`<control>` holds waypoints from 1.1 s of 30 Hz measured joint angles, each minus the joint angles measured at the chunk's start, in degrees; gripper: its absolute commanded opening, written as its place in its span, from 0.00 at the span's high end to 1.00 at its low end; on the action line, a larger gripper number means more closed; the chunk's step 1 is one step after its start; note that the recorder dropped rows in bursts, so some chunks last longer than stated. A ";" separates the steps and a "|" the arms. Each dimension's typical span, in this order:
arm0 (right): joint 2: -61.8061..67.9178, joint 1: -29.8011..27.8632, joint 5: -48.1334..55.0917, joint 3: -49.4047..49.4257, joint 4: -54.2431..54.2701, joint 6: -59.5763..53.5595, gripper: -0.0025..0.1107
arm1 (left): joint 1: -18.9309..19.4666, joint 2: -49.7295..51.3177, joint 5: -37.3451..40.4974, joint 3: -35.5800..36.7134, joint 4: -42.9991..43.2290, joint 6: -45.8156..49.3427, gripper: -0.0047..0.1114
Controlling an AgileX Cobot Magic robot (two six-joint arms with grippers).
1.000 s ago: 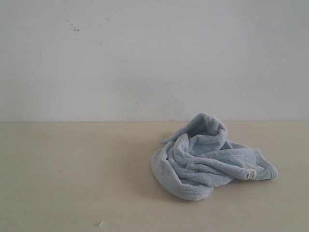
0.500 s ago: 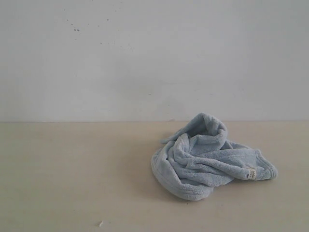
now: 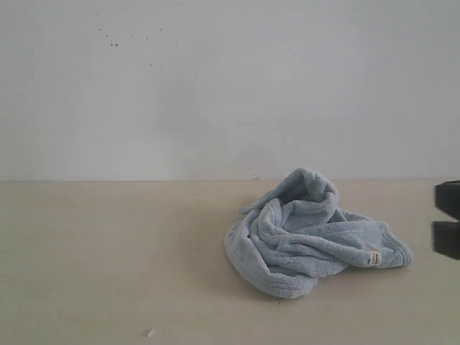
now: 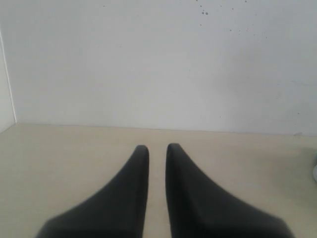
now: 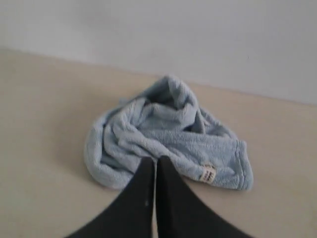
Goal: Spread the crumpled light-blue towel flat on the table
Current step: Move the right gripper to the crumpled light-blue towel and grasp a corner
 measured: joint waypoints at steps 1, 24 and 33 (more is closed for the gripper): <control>4.64 0.11 -0.14 -1.46 -0.47 -1.34 0.97 | 0.00 0.00 0.00 0.00 0.00 0.00 0.84; 66.10 -13.49 6.63 -42.80 -3.71 -0.39 0.50 | 0.00 0.00 0.00 0.00 0.00 0.00 0.84; 76.73 -13.49 7.55 -50.90 -1.14 -0.93 0.51 | 0.00 0.00 0.00 0.00 0.00 0.00 0.84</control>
